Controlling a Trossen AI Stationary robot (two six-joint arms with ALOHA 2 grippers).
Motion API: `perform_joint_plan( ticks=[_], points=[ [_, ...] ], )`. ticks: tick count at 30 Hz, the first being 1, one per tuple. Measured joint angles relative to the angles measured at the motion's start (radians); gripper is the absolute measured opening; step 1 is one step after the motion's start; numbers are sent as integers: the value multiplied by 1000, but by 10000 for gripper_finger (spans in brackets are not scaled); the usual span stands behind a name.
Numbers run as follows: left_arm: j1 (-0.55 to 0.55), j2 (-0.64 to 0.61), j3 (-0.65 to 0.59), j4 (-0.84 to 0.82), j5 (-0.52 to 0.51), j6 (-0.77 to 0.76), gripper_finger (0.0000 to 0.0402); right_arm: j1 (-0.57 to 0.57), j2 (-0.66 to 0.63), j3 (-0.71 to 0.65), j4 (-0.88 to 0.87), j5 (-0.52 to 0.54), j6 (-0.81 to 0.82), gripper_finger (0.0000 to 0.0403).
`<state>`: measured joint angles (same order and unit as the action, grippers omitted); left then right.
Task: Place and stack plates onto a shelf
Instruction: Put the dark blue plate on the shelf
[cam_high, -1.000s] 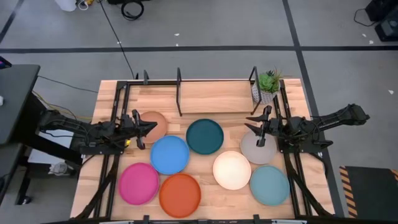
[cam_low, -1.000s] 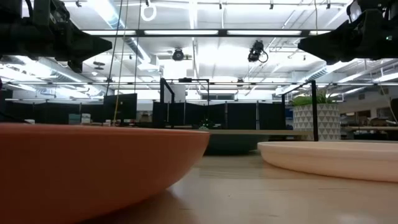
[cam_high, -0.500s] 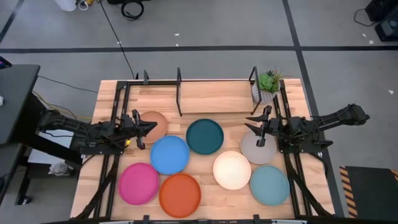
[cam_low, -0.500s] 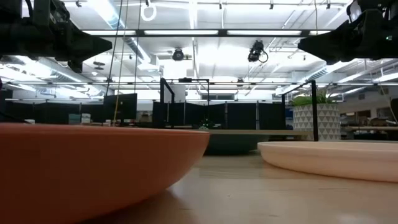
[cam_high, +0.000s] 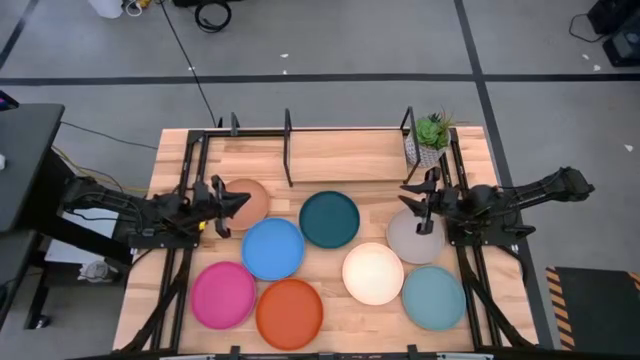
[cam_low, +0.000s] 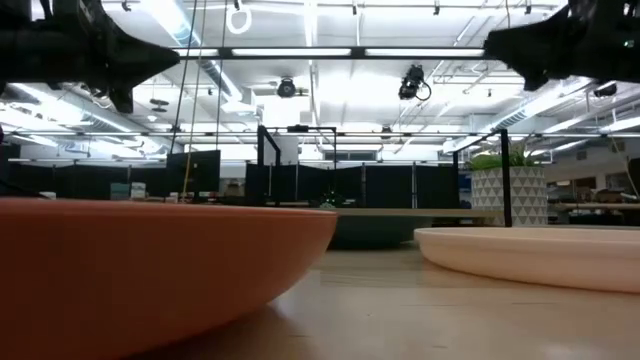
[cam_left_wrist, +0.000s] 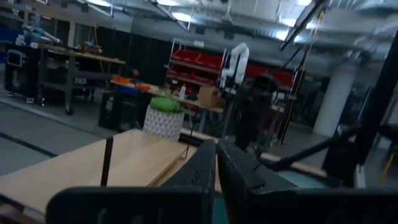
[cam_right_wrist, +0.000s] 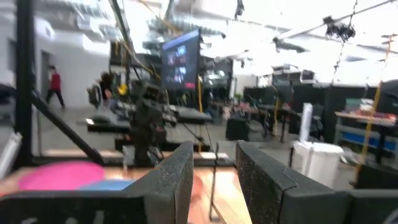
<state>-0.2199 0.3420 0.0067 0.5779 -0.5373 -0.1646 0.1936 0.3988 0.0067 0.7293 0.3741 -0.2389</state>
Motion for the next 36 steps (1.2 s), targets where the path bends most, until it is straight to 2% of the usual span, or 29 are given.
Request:
perform_joint_plan(
  ticks=[5, 8, 11, 13, 18, 25, 30, 36],
  points=[
    [0, 0, 0, 59, 16, -7, 25, 0, 0, 0, 38, -94, 38, 128],
    [0, 0, 0, 56, 165, 36, 25, -1, 5, 1, 37, -140, 98, 128],
    [-1, 0, 0, 56, 306, 71, 25, -13, 31, 45, -71, -42, 149, 125],
    [0, 0, 0, 56, 329, 72, 25, -30, 74, 95, -205, 4, 188, 120],
    [0, 0, 1, 55, 299, 106, 25, -63, 206, 190, -399, -13, 271, 110],
    [0, 29, 72, -83, 343, 147, 25, -98, 412, 310, -592, -62, 263, 111],
    [0, 121, 153, -112, 240, 181, 25, -105, 596, 421, -717, -179, 236, 112],
    [0, 247, 242, -171, 142, 185, 52, -87, 832, 559, -807, -204, 68, 113]
  ],
)
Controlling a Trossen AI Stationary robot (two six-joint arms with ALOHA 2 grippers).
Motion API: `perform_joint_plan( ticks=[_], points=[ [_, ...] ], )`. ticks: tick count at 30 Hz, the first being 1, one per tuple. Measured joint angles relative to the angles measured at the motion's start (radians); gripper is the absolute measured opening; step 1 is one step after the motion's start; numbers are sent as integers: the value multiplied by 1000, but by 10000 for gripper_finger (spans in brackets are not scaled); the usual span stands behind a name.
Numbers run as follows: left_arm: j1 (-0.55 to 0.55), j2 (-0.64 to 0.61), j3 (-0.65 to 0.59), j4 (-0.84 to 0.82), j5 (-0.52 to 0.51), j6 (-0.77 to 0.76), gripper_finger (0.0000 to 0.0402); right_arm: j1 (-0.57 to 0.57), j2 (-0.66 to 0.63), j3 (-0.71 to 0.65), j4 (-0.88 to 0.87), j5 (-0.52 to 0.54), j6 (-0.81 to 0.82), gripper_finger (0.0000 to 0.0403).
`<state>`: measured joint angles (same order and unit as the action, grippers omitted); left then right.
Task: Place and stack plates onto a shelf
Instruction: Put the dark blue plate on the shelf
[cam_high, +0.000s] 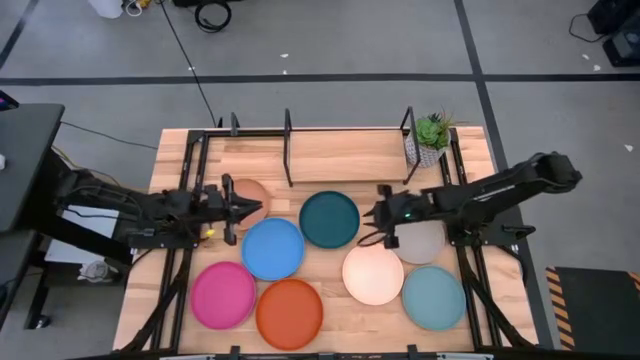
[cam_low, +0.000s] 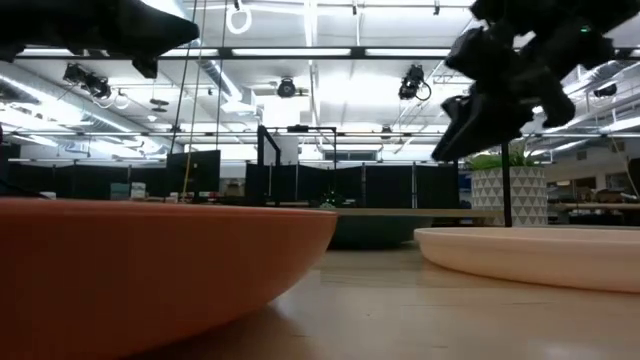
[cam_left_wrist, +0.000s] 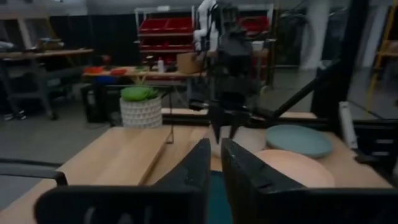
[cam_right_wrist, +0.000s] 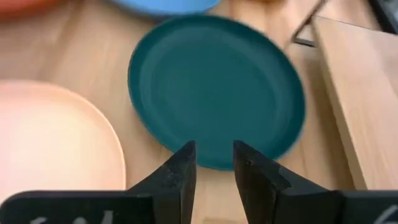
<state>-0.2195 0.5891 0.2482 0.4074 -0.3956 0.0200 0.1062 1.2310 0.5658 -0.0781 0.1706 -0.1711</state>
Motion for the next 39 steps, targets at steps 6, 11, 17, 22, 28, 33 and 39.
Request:
perform_joint_plan(
  ticks=[6, 11, 17, 22, 28, 33, 39],
  points=[
    [0, 90, 64, -51, -18, 2, 109, 28, 195, 157, -134, -26, -140, 146],
    [0, 118, 87, -63, -18, 14, 127, 49, 326, 288, -262, -26, -201, 166],
    [-1, 124, 94, -63, -18, 11, 128, 69, 438, 399, -382, 20, -273, 159],
    [-1, 124, 94, -63, -18, 11, 128, 69, 506, 428, -422, 51, -331, 153],
    [-1, 124, 94, -63, -18, 16, 128, 68, 552, 429, -426, 123, -383, 117],
    [-1, 124, 94, -63, -18, 18, 128, 69, 540, 429, -425, 107, -392, 59],
    [-1, 124, 94, -62, -18, 18, 128, 82, 490, 429, -446, 75, -391, 15]
  ],
)
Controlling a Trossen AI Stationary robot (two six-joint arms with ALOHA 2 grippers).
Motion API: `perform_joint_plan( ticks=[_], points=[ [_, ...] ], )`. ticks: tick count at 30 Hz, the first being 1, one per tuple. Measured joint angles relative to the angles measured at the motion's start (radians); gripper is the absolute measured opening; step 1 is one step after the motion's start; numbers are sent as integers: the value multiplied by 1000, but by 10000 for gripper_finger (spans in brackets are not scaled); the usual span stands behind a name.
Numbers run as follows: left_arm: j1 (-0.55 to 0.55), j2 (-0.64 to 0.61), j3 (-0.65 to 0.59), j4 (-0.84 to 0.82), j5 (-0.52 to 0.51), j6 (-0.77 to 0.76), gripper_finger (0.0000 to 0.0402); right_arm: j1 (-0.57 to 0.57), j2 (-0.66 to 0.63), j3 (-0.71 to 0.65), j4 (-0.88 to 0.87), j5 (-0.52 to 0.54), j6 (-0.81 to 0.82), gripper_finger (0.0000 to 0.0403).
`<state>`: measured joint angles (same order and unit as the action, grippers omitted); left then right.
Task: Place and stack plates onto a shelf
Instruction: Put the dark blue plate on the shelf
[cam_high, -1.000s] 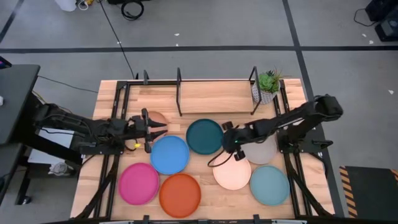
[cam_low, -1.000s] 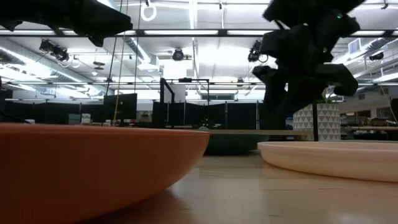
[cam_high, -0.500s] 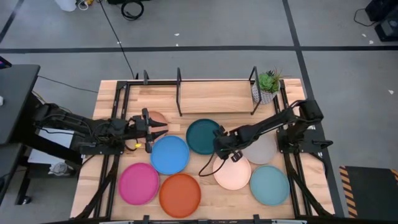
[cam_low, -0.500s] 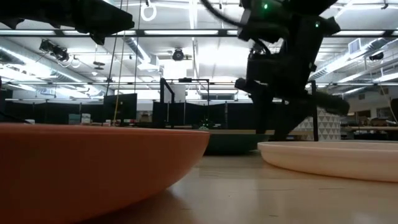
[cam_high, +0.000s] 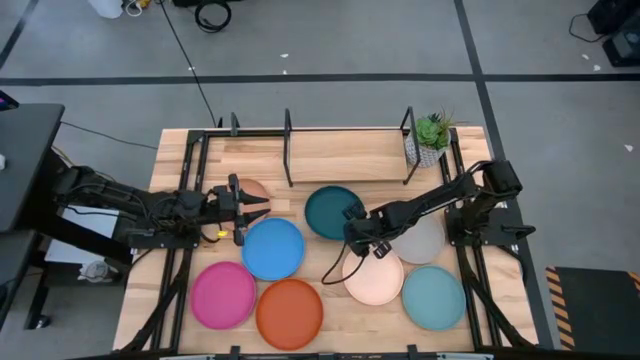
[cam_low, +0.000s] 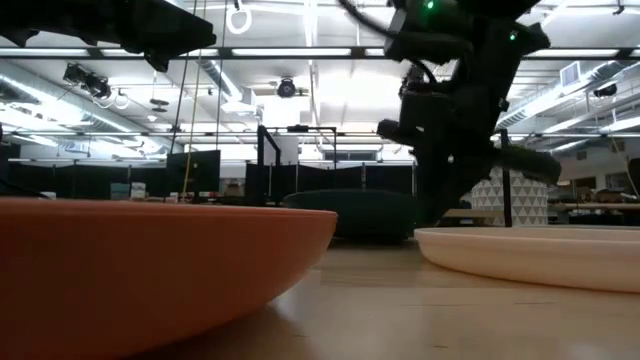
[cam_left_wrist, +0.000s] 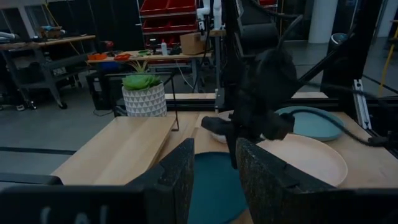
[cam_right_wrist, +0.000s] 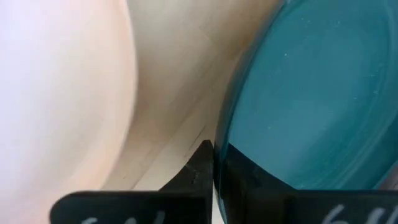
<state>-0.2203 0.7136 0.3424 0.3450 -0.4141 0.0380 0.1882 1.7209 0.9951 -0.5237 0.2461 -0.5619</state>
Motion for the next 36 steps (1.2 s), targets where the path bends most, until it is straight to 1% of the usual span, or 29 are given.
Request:
perform_joint_plan(
  ticks=[2, 5, 8, 10, 12, 16, 19, 25, 31, 33, 36],
  points=[
    [0, 0, 0, 0, 0, 0, 128, 10, -29, 1, -30, -27, 1, 15],
    [0, 0, 0, 0, 0, 0, 128, 20, -80, 24, -83, -87, 21, 25],
    [0, 0, 0, 0, 0, 0, 128, 30, -145, 45, -114, -101, 44, 29],
    [0, 0, 0, 0, 0, 0, 128, 34, -188, 50, -127, -63, 54, 25],
    [0, 0, 0, 0, 0, -1, 128, 33, -226, 50, -141, 8, 72, 21],
    [0, 0, 0, 0, 0, -1, 128, -20, -263, 50, -198, 144, 128, 24],
    [0, 0, 0, 0, 0, -1, 128, -81, -266, 50, -236, 207, 192, 31],
    [0, 0, 0, -1, 0, -1, 128, -223, -205, 50, -295, 216, 287, 31],
    [0, 0, 1, -5, 0, -5, 128, -338, -111, 49, -319, 336, 358, 31],
    [0, 0, 1, -6, 0, -7, 128, -372, -91, 49, -327, 337, 380, 31],
    [0, 0, 1, -7, 0, -8, 128, -414, -74, 49, -334, 299, 399, 31]
  ],
)
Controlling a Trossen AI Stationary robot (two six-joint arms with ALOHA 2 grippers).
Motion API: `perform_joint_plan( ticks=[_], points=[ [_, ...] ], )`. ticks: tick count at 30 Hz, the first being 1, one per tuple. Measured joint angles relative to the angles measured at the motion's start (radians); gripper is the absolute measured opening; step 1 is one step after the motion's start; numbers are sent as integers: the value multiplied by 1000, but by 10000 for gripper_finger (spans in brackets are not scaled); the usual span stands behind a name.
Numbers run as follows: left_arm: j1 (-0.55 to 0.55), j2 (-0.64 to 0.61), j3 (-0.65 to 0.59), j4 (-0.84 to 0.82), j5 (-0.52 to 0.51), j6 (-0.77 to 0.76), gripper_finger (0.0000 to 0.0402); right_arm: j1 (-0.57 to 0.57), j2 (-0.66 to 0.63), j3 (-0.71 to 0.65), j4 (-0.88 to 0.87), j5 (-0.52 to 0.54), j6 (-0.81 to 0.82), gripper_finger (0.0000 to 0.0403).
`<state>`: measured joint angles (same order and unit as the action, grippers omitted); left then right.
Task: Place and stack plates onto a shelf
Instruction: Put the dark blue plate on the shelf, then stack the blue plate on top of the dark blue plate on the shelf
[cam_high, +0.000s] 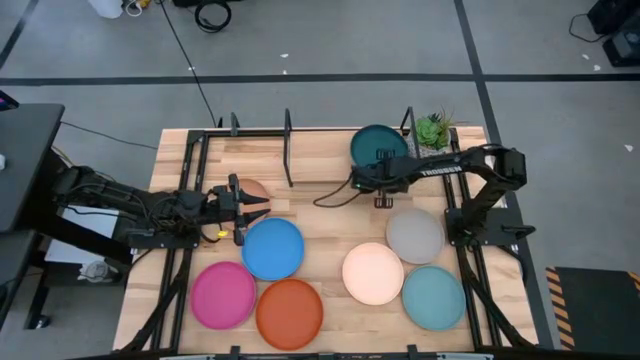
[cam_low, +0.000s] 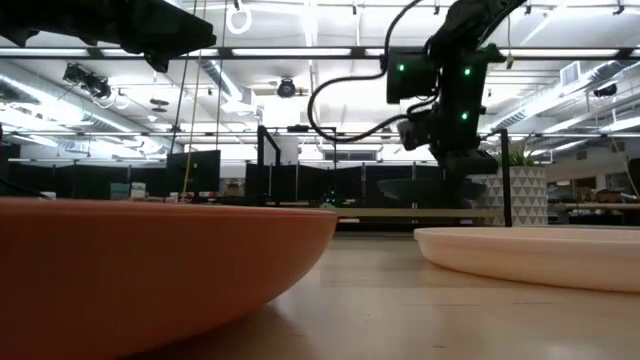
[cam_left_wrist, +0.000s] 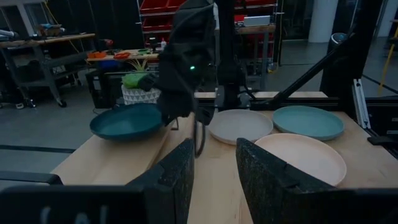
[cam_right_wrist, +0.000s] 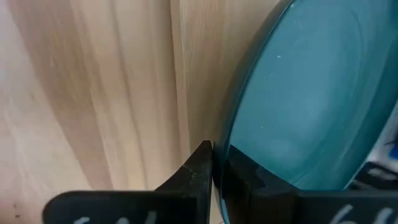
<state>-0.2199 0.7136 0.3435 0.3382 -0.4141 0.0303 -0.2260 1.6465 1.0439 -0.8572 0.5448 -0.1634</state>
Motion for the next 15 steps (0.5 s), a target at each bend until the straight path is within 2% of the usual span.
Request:
perform_joint_plan(
  ticks=[8, 15],
  points=[
    [0, 0, 0, 0, 0, -1, 128, -56, 3, 0, 1, -66, 4, 45],
    [0, 0, 0, 0, 0, -1, 128, -25, 3, 0, -30, -16, -3, 116]
  ],
)
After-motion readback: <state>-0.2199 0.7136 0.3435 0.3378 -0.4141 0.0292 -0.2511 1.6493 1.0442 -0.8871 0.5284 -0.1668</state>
